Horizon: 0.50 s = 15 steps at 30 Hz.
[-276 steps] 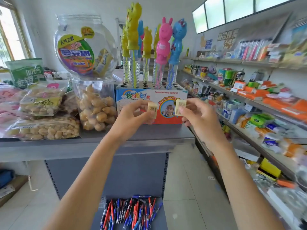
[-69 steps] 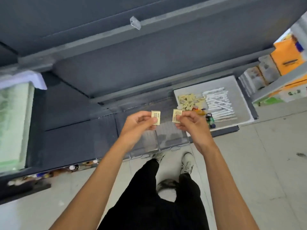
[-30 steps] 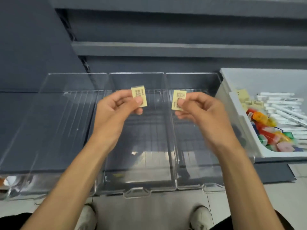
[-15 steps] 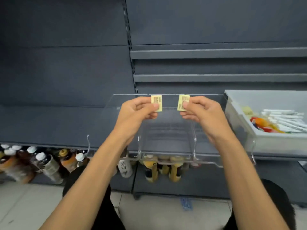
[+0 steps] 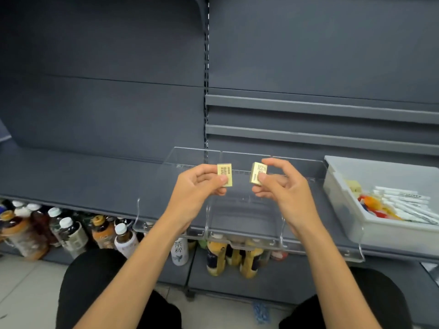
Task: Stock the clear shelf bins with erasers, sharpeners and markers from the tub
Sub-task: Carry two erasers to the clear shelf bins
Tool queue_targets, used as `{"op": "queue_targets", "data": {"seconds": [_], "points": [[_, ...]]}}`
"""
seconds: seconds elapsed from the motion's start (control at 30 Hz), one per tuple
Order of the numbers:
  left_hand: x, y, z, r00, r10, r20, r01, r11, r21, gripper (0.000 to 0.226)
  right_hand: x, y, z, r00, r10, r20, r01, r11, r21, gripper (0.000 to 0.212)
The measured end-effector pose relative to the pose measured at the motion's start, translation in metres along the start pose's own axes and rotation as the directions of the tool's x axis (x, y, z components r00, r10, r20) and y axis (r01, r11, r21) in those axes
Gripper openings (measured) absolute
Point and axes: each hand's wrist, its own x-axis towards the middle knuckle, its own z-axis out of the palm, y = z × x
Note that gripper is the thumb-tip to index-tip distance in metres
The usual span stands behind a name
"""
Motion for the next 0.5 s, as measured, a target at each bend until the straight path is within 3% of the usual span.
{"op": "queue_targets", "data": {"seconds": [0.17, 0.33, 0.5], "points": [[0.043, -0.03, -0.007, 1.0, 0.008, -0.009, -0.008, 1.0, -0.013, 0.047, 0.041, 0.026, 0.008, 0.998, 0.063, -0.002, -0.063, 0.998, -0.03, 0.024], [0.086, -0.058, -0.016, 1.0, -0.016, 0.012, 0.016, 1.0, -0.01, 0.029, 0.082, 0.051, 0.018, 0.99, 0.117, 0.074, -0.109, 0.988, -0.106, 0.035], [0.129, -0.073, -0.02, 0.998, -0.031, 0.046, 0.03, 0.999, 0.017, 0.029, 0.121, 0.065, 0.021, 0.987, 0.108, 0.116, -0.085, 0.978, -0.189, 0.039]]}}
